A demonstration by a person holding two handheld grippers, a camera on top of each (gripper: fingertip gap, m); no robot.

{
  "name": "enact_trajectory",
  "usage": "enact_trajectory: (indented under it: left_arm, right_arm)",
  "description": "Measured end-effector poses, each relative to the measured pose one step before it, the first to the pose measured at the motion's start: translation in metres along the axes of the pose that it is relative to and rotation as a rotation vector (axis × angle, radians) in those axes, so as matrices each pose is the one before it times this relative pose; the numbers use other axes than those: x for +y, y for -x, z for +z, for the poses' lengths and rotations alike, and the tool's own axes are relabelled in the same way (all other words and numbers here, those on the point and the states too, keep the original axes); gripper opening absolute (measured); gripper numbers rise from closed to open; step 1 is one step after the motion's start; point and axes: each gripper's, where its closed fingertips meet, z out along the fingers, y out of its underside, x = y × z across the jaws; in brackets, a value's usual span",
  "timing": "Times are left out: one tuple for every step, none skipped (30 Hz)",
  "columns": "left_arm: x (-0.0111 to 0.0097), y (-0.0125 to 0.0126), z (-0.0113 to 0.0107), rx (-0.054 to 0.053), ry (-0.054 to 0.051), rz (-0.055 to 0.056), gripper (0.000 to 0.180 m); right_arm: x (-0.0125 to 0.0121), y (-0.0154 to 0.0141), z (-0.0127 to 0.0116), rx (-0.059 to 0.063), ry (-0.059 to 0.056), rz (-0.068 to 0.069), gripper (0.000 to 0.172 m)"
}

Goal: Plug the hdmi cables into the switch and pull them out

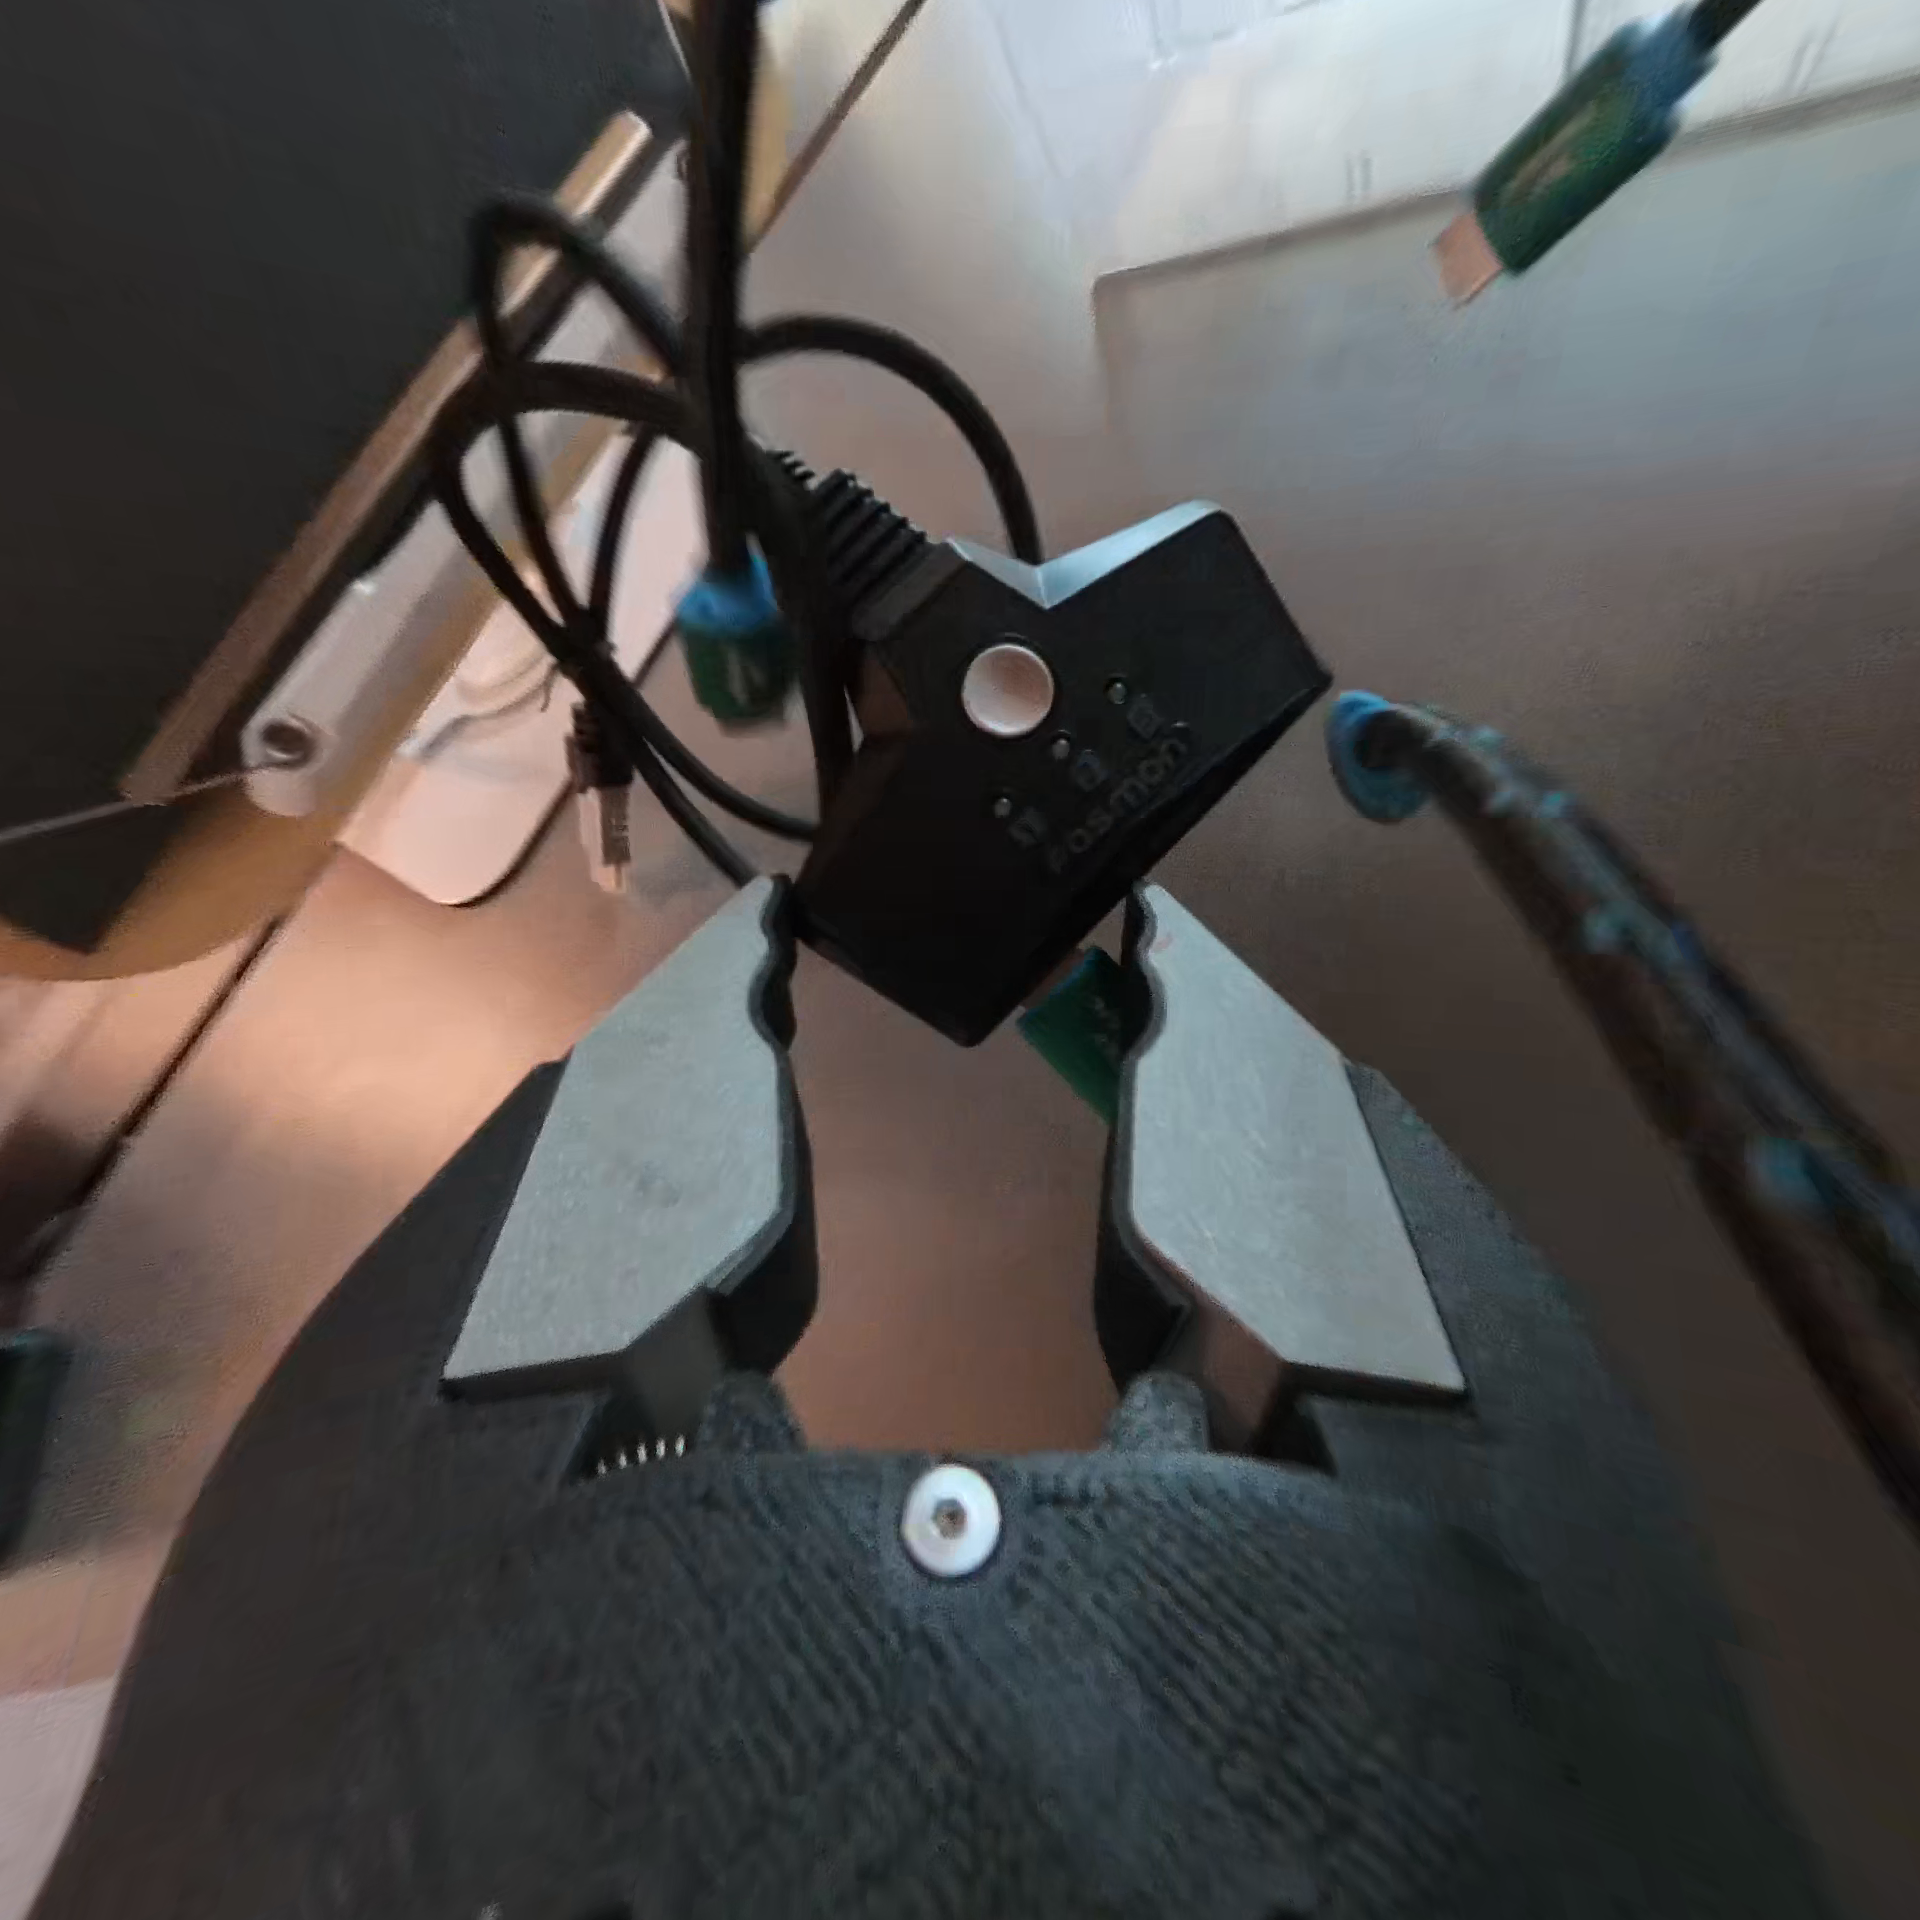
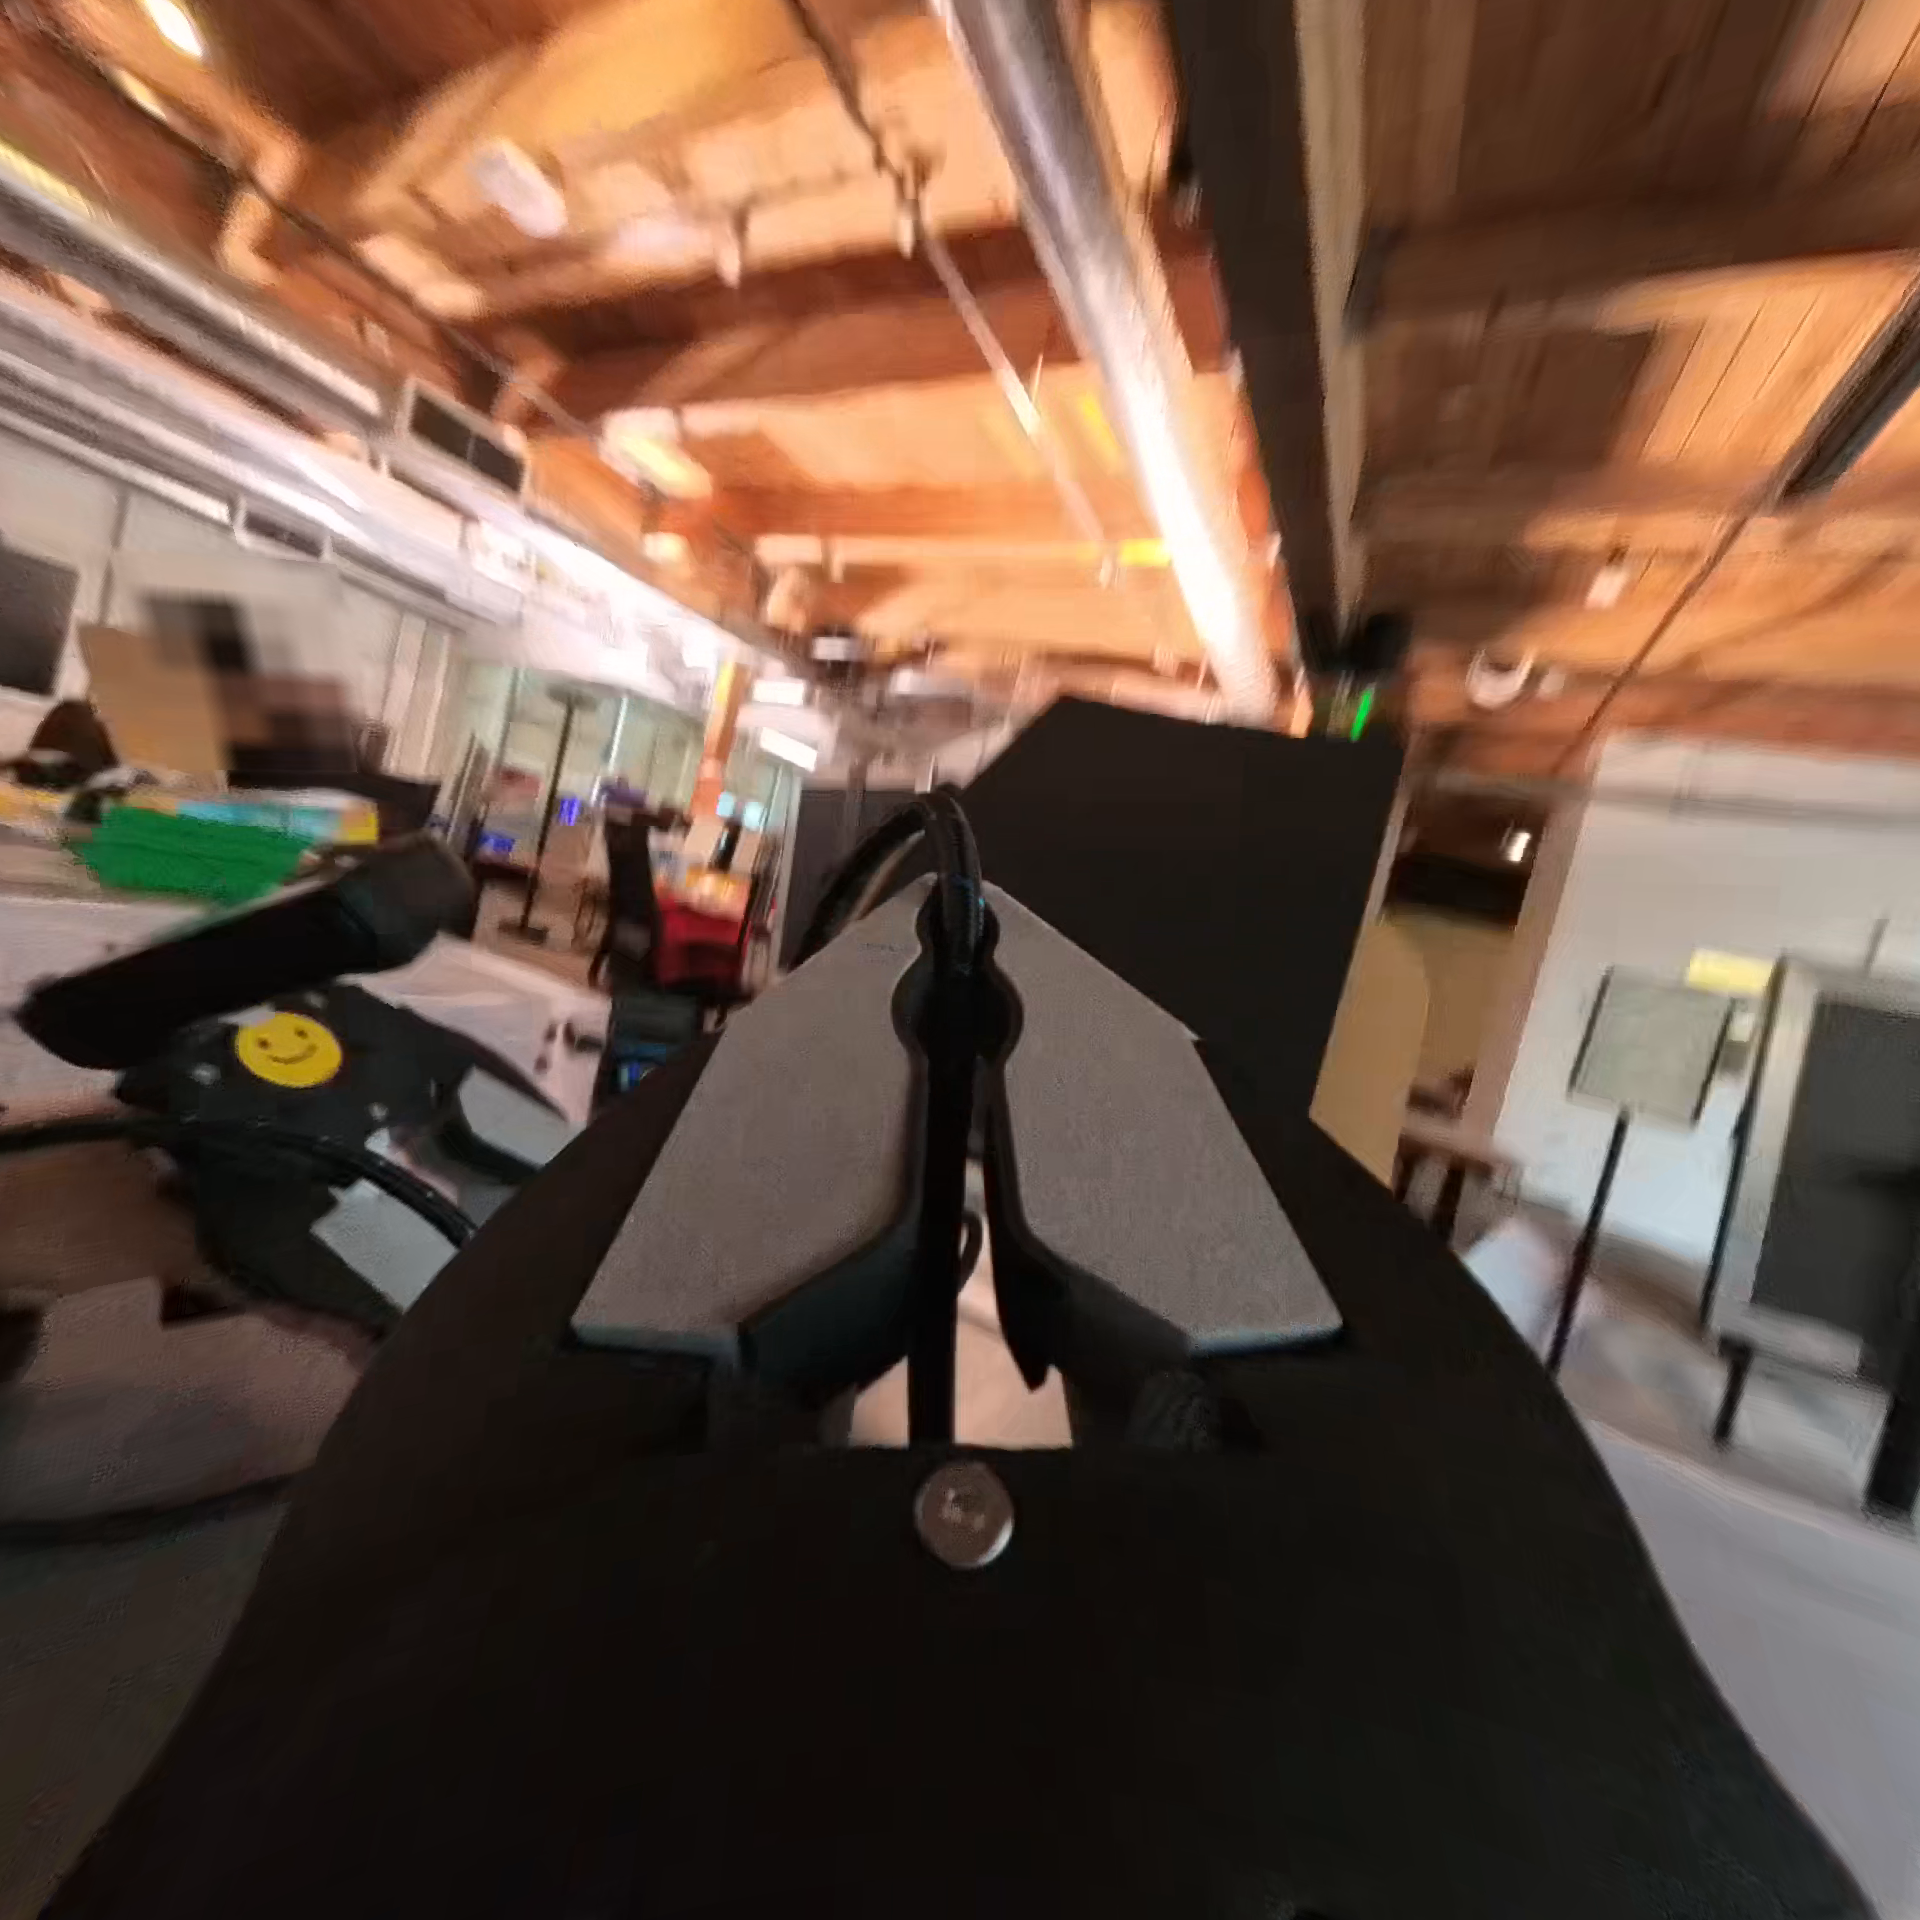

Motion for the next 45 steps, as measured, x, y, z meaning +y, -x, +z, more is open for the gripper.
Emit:
enact_trajectory:
  left_arm:
    - [-0.00041,-0.00717,-0.0006,0.0573,-0.0116,-0.0137,0.062]
    - [-0.00135,-0.00832,-0.00058,0.0475,-0.02,0.02,0.061]
    - [-0.00065,-0.00613,0.00006,0.0201,-0.0089,0.0382,0.061]
    - [0.00065,-0.00273,0.00112,-0.0047,0.0086,0.0273,0.061]
    - [0.00077,-0.00045,0.00187,-0.0161,0.0162,0.0146,0.061]
    - [0.0006,0.00144,0.00203,-0.0226,0.0172,0.0107,0.061]
    - [0.00084,0.00196,0.00187,-0.0181,0.0142,0.0053,0.061]
    - [0.00147,0.00158,0.00144,-0.0085,0.0119,-0.0035,0.062]
    - [0.00192,0.00194,0.00084,-0.006,0.0083,-0.0108,0.061]
    - [0.00174,0.00259,0.00015,-0.0061,0.003,-0.0165,0.061]
    - [0.00033,0.00305,-0.00097,-0.0043,-0.009,-0.0225,0.061]
    - [-0.00141,0.00266,-0.00169,0.0009,-0.0183,-0.027,0.061]
    - [-0.00196,0.00142,-0.00186,0.0082,-0.0194,-0.0244,0.062]
    - [-0.0019,-0.00118,-0.00152,0.0181,-0.0156,-0.0137,0.062]
    - [-0.0006,-0.00432,-0.00078,0.0302,-0.0059,0.0024,0.062]
    - [0.00042,-0.00559,0.00012,0.026,-0.0002,0.0276,0.061]
    - [0.0004,-0.00445,0.00084,0.0072,0.0017,0.0448,0.061]
    - [0.00078,-0.00348,0.00155,-0.0015,0.0105,0.0387,0.061]
    - [0.00043,-0.0028,0.00205,-0.0031,0.0148,0.0264,0.061]
    - [-0.00015,-0.00183,0.00186,-0.0053,0.0126,0.02,0.061]
    - [-0.00047,-0.00152,0.00154,-0.0029,0.0096,0.0137,0.061]
    - [-0.00036,-0.0015,0.00114,0.0012,0.0063,0.0062,0.061]
    - [0.00013,-0.00082,0.00079,0.0002,0.0047,0.0025,0.061]
    - [0.00064,0.00003,0.00026,-0.0017,0.0036,0.0006,0.061]
    - [0.00088,0.00067,0.00003,-0.001,0.0019,-0.0053,0.061]
    - [0.00131,0.00099,0.0001,-0.0007,0.0035,-0.0112,0.061]
    - [0.0021,0.00216,0.00035,-0.0068,0.0092,-0.0122,0.061]
    - [0.00278,0.00367,0.00044,-0.0147,0.0146,-0.014,0.061]
    - [0.00309,0.00461,0.00035,-0.0183,0.0152,-0.0185,0.061]
    - [0.00365,0.00597,0.00027,-0.0231,0.0156,-0.0224,0.061]
    - [0.00446,0.0076,0.0001,-0.031,0.019,-0.0244,0.061]
    - [0.00515,0.00895,-0.00012,-0.0355,0.0201,-0.0267,0.061]
    - [0.00512,0.00946,-0.00027,-0.0345,0.0173,-0.0313,0.061]
    - [0.00453,0.00944,-0.00051,-0.0323,0.0118,-0.0333,0.061]
    - [0.00365,0.00915,-0.00087,-0.0304,0.0073,-0.0304,0.061]
    - [0.00289,0.00769,-0.00106,-0.0232,0.0036,-0.0248,0.061]
    - [0.00218,0.00498,-0.00072,-0.0101,0.0012,-0.02,0.061]
    - [0.00138,0.00269,-0.00041,-0.0023,0.0006,-0.0166,0.061]
    - [0.00083,0.00091,0.00012,0.0005,0.0008,-0.0081,0.061]
    - [0.00076,-0.00097,0.00011,0.0066,0.0036,0.007,0.061]
    - [0.00018,-0.00333,-0.0004,0.018,0.0011,0.026,0.061]
    - [-0.00061,-0.00658,-0.00138,0.0343,-0.0076,0.043,0.061]
    - [-0.0016,-0.00833,-0.00212,0.0423,-0.0147,0.0433,0.061]
    - [-0.00234,-0.00772,-0.00246,0.0374,-0.0162,0.0288,0.061]
    - [-0.00267,-0.00607,-0.00244,0.0272,-0.0144,0.0233,0.061]
  right_arm:
    - [-0.00931,0.01196,-0.00179,-0.03,-0.0612,-0.0252,0.0]
    - [0.00183,0.01567,0.00342,-0.0629,-0.0031,-0.0027,0.0]
    - [0.01329,0.0182,0.00691,-0.0927,0.0596,0.007,0.0]
    - [0.01896,0.01591,0.0078,-0.0894,0.1074,0.0119,0.0]
    - [0.01551,0.00944,0.00724,-0.0489,0.0898,0.0015,0.0]
    - [0.00533,0.00343,0.00385,-0.0043,0.0201,-0.0105,0.0]
    - [-0.00534,0.0,-0.00134,0.0199,-0.0367,-0.0127,0.0]
    - [-0.00791,-0.00497,-0.00383,0.0477,-0.0427,-0.0118,0.0]
    - [-0.00906,-0.00669,-0.00491,0.046,-0.0452,-0.0122,0.0]
    - [-0.00914,-0.00869,-0.00563,0.0472,-0.0395,-0.0047,0.0]
    - [-0.00591,-0.01144,-0.00526,0.0555,-0.0165,0.0008,0.0]
    - [-0.00247,-0.00929,-0.00348,0.0355,-0.0056,0.0049,0.0]
    - [-0.00182,-0.00568,-0.00219,0.0072,-0.0101,0.0256,0.0]
    - [-0.00172,-0.0011,-0.00078,-0.0242,-0.0173,0.0557,0.0]
    - [0.00005,0.00258,0.00113,-0.0507,-0.0172,0.0727,0.0]
    - [0.00541,0.00475,0.0036,-0.0676,0.0101,0.0839,0.0]
    - [0.01253,0.00536,0.00487,-0.0747,0.062,0.087,0.0]
    - [0.01343,-0.00003,0.00498,-0.0326,0.0723,0.0669,0.0]
    - [0.0088,-0.00503,0.00362,0.0139,0.0378,0.0294,0.0]
    - [0.00342,-0.00367,0.00117,0.0183,0.0086,0.0069,0.0]
    - [-0.00179,0.00181,-0.00046,-0.0108,-0.0156,0.0027,0.0]
    - [-0.0029,0.00254,-0.00096,-0.0119,-0.0198,0.0,0.0]
    - [-0.00289,0.00073,-0.00104,0.0002,-0.0147,-0.0026,0.0]
    - [-0.00417,-0.00031,-0.00167,0.0082,-0.0183,-0.0052,0.0]
    - [-0.00515,-0.00088,-0.00232,0.0108,-0.0231,-0.0056,0.0]
    - [-0.00546,-0.00087,-0.00261,0.0063,-0.0267,-0.001,0.0]
    - [-0.00578,-0.00059,-0.00262,-0.0017,-0.0283,0.0065,0.0]
    - [-0.00579,-0.00168,-0.00271,0.0021,-0.0282,0.0099,0.0]
    - [-0.00627,-0.0029,-0.00306,0.0092,-0.0291,0.0101,0.0]
    - [-0.00619,-0.00294,-0.00322,0.0082,-0.0263,0.0086,0.0]
    - [-0.00505,-0.00448,-0.00311,0.0176,-0.0205,0.0025,0.0]
    - [-0.00327,-0.00643,-0.0028,0.0327,-0.0113,-0.0101,0.0]
    - [-0.00113,-0.00798,-0.00234,0.0468,0.0021,-0.0261,0.0]
    - [-0.00002,-0.0067,-0.00168,0.0458,0.0097,-0.0376,0.0]
    - [0.00081,-0.00326,-0.00078,0.0322,0.0135,-0.0501,0.0]
    - [0.00364,-0.00148,0.00058,0.0306,0.0263,-0.0619,0.0]
    - [0.00831,-0.00101,0.00246,0.0344,0.0481,-0.0736,0.0]
    - [0.0131,-0.00144,0.0041,0.0428,0.0731,-0.0776,0.0]
    - [0.0141,-0.00158,0.00506,0.0487,0.0786,-0.0721,0.0]
    - [0.01162,-0.00035,0.00495,0.0425,0.0622,-0.0635,0.0]
    - [0.00829,0.00178,0.00387,0.0293,0.0391,-0.0459,0.0]
    - [0.00804,0.00451,0.00279,0.0089,0.0363,-0.0363,0.0]
    - [0.01003,0.00846,0.00284,-0.022,0.0512,-0.0341,0.0]
    - [0.01156,0.01147,0.00355,-0.0462,0.0583,-0.0321,0.0]
    - [0.01495,0.01199,0.00469,-0.0512,0.0783,-0.0202,0.001]
